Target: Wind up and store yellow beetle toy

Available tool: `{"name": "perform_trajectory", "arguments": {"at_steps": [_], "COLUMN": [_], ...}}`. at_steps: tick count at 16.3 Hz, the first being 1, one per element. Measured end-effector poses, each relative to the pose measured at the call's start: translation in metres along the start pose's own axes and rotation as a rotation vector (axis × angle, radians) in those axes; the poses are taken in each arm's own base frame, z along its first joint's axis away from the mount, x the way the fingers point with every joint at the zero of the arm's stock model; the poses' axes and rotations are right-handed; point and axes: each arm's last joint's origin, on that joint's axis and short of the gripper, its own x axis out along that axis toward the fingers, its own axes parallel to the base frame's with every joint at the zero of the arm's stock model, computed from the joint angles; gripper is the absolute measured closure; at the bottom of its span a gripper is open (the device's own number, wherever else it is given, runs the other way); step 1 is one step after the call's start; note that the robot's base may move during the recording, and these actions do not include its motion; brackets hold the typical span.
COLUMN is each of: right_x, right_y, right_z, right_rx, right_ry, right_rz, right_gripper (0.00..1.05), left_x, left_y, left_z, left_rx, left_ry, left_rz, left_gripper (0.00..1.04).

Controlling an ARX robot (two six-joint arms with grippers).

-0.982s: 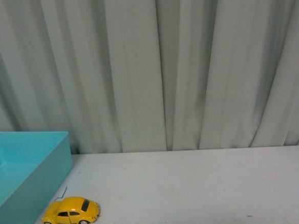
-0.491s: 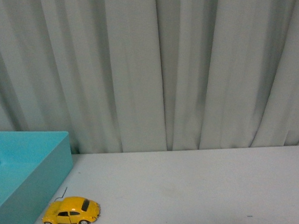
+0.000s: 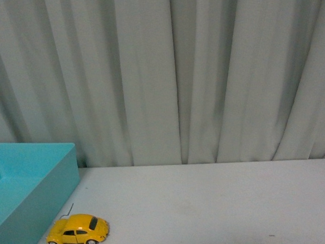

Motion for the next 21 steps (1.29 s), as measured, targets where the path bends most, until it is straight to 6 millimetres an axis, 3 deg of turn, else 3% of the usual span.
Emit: {"name": "perform_trajectory", "arguments": {"at_steps": [1, 3, 5, 7, 10, 12, 13, 14, 17, 21], "right_x": [0.000, 0.000, 0.000, 0.000, 0.000, 0.000, 0.000, 0.000, 0.000, 0.000], "right_y": [0.000, 0.000, 0.000, 0.000, 0.000, 0.000, 0.000, 0.000, 0.000, 0.000], "right_z": [0.000, 0.000, 0.000, 0.000, 0.000, 0.000, 0.000, 0.000, 0.000, 0.000], "right_rx": [0.000, -0.001, 0.000, 0.000, 0.000, 0.000, 0.000, 0.000, 0.000, 0.000], "right_ry": [0.000, 0.000, 0.000, 0.000, 0.000, 0.000, 0.000, 0.000, 0.000, -0.001], "right_rz": [0.000, 0.001, 0.000, 0.002, 0.000, 0.000, 0.000, 0.000, 0.000, 0.000], "right_gripper": [0.07, 0.07, 0.07, 0.07, 0.07, 0.07, 0.07, 0.07, 0.07, 0.07], "left_x": [0.000, 0.002, 0.028, 0.066, 0.145, 0.196, 0.236, 0.250, 0.269, 0.288], "left_y": [0.000, -0.001, -0.005, -0.011, -0.026, -0.052, -0.080, -0.091, -0.105, -0.111], "left_z": [0.000, 0.004, 0.040, 0.073, 0.081, 0.088, 0.083, 0.075, 0.065, 0.051], "left_rx": [0.000, -0.157, -0.354, -0.380, -0.303, -0.162, 0.093, 0.235, 0.627, 1.000], "left_ry": [0.000, 0.337, 0.327, 0.233, 0.287, 0.342, 0.453, 0.539, 0.677, 0.772], "left_rz": [0.000, 0.102, 0.167, 0.133, 0.091, -0.027, -0.211, -0.328, -0.501, -0.614], "left_gripper": [0.07, 0.07, 0.07, 0.07, 0.07, 0.07, 0.07, 0.07, 0.07, 0.07]}}
